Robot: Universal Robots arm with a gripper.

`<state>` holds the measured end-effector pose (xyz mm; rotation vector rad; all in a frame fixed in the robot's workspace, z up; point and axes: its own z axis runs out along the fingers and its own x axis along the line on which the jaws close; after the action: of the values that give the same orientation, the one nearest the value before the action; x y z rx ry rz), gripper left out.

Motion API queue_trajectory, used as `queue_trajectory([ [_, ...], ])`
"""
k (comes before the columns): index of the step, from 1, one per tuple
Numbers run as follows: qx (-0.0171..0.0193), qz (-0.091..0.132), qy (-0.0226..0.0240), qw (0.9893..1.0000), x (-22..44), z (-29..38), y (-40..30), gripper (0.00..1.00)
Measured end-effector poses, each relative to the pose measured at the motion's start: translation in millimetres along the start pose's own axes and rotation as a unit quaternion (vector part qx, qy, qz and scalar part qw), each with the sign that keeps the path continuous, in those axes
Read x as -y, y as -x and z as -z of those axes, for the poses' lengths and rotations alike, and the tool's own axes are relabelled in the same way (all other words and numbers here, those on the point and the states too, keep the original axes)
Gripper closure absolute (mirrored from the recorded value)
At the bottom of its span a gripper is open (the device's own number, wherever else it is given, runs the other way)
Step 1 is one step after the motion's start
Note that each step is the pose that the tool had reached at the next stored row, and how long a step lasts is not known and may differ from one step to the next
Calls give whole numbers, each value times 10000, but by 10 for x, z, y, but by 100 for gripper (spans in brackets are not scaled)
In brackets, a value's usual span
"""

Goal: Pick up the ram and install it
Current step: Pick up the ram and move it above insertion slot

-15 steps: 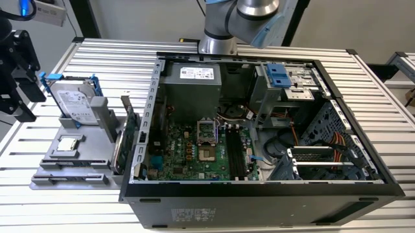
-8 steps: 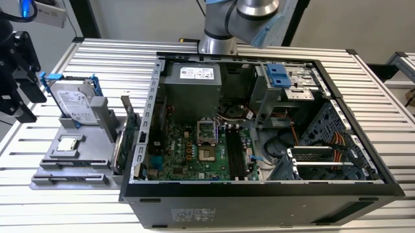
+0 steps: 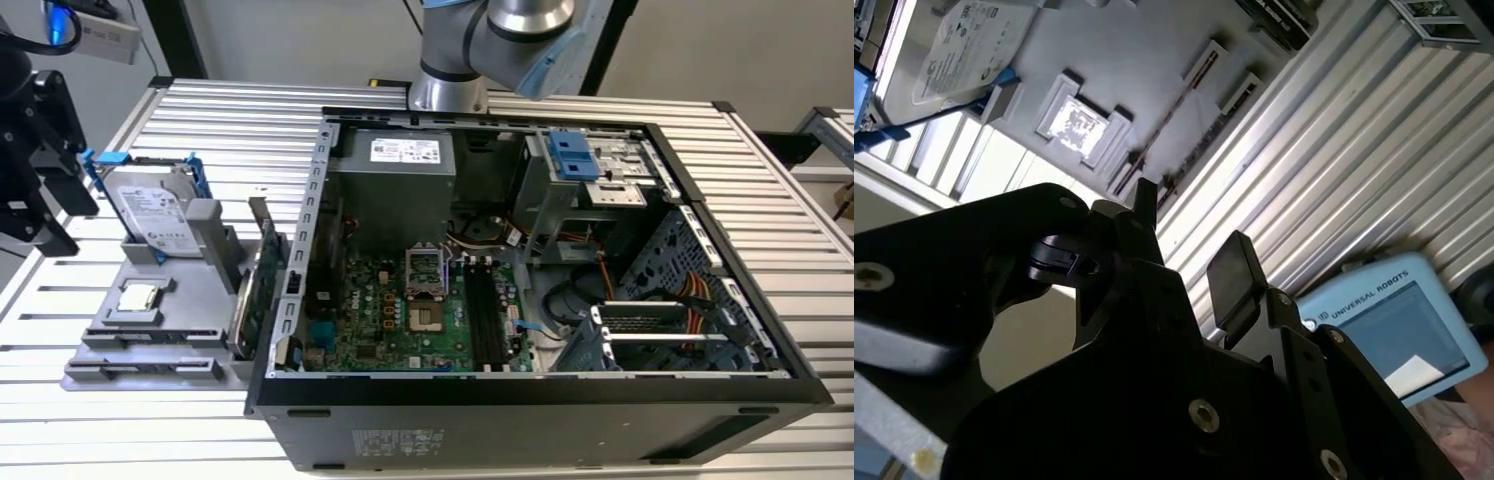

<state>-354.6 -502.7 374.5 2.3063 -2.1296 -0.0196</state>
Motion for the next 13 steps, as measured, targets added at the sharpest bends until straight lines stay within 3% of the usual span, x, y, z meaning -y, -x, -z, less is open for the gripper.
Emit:
queue_trajectory([
  [13, 0, 0, -1, 10000, 0, -47, 0, 0],
])
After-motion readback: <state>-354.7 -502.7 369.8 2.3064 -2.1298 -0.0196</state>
